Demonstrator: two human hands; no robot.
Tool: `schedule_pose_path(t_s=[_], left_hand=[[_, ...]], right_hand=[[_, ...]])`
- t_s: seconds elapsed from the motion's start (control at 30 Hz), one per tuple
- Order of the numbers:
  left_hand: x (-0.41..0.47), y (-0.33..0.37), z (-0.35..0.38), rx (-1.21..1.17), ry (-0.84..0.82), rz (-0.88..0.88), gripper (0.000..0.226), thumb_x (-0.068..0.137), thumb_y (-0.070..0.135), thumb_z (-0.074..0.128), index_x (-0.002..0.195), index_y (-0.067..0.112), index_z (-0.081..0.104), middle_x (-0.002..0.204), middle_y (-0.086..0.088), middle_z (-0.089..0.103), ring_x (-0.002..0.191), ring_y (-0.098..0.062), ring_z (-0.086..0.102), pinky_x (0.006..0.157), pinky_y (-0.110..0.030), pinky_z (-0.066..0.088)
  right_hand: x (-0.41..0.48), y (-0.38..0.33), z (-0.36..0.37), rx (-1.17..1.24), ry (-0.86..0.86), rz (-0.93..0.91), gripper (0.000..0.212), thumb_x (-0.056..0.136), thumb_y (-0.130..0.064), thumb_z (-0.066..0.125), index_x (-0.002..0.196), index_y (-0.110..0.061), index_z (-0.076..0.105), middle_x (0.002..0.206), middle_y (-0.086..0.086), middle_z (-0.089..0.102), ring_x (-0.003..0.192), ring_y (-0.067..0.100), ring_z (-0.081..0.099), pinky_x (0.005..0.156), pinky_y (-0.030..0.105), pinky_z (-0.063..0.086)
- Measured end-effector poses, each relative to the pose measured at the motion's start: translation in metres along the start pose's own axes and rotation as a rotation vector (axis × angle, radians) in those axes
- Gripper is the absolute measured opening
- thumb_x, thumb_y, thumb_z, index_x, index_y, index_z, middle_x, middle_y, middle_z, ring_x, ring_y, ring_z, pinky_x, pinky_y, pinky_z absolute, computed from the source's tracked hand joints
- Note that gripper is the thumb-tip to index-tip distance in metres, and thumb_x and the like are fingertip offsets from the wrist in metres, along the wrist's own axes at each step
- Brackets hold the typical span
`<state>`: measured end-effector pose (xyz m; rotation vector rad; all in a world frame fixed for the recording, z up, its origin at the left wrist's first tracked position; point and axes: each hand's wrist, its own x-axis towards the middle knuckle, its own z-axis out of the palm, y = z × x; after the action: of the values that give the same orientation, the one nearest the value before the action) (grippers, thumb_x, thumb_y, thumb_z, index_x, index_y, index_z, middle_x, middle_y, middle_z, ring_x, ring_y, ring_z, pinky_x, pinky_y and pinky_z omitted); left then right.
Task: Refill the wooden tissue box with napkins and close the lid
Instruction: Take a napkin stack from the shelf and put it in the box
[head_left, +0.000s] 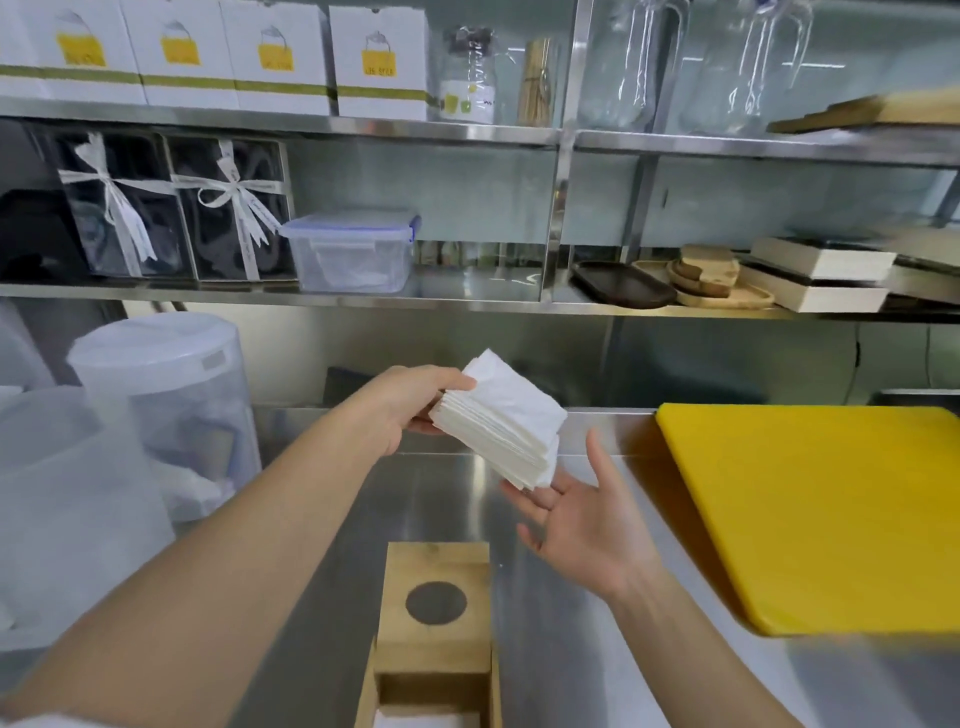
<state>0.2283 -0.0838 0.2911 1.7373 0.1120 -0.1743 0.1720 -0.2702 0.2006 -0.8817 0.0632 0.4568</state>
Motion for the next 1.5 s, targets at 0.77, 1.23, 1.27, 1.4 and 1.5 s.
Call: schedule_pose_path(t_s=[0.77, 1.23, 1.27, 1.4, 1.5], left_hand=[[-0.093, -0.143, -0.038, 0.205, -0.003, -0.237, 0.027, 0.062, 0.039, 0.078, 0.04, 0.028, 0.067, 0.08, 0.009, 0.064, 0.105, -0.012, 0.047, 0.098, -0.041, 0.034], [-0.129, -0.198, -0.02, 0.261, 0.094, -0.166, 0.035, 0.071, 0.031, 0.072, 0.046, 0.016, 0.053, 0.046, 0.008, 0.041, 0.047, -0.006, 0.04, 0.082, -0.044, 0.04], [-0.132, -0.2, -0.018, 0.296, 0.105, -0.159, 0.046, 0.073, 0.03, 0.07, 0.034, 0.02, 0.047, 0.036, 0.014, 0.037, 0.039, -0.003, 0.04, 0.093, -0.051, 0.037], [-0.142, -0.213, -0.006, 0.337, 0.178, -0.119, 0.041, 0.075, 0.032, 0.066, 0.038, 0.02, 0.051, 0.029, 0.015, 0.045, 0.04, 0.004, 0.045, 0.095, -0.051, 0.034], [-0.141, -0.218, -0.002, 0.392, 0.22, -0.106, 0.04, 0.077, 0.035, 0.063, 0.044, 0.017, 0.048, 0.031, 0.017, 0.048, 0.052, -0.003, 0.05, 0.079, -0.034, 0.017]], right_hand=[[-0.048, 0.088, -0.008, -0.737, 0.329, 0.072, 0.021, 0.065, -0.043, 0.075, 0.062, -0.022, 0.075, 0.069, -0.012, 0.075, 0.082, 0.015, 0.062, 0.082, 0.029, 0.03], [-0.048, 0.133, 0.007, -1.116, 0.633, -0.034, 0.048, 0.057, -0.033, 0.083, 0.053, -0.022, 0.036, 0.073, -0.004, 0.043, 0.076, 0.021, 0.039, 0.078, 0.038, 0.032], [-0.048, 0.135, 0.007, -1.166, 0.65, -0.052, 0.047, 0.058, -0.034, 0.083, 0.057, -0.022, 0.037, 0.077, -0.007, 0.042, 0.082, 0.019, 0.039, 0.084, 0.039, 0.033], [-0.047, 0.141, 0.003, -1.303, 0.638, -0.072, 0.044, 0.061, -0.036, 0.081, 0.056, -0.021, 0.039, 0.084, -0.01, 0.039, 0.093, 0.017, 0.034, 0.088, 0.037, 0.027], [-0.045, 0.145, -0.001, -1.401, 0.601, -0.026, 0.038, 0.065, -0.041, 0.076, 0.053, -0.021, 0.046, 0.109, -0.004, 0.044, 0.107, 0.018, 0.032, 0.084, 0.032, 0.017]])
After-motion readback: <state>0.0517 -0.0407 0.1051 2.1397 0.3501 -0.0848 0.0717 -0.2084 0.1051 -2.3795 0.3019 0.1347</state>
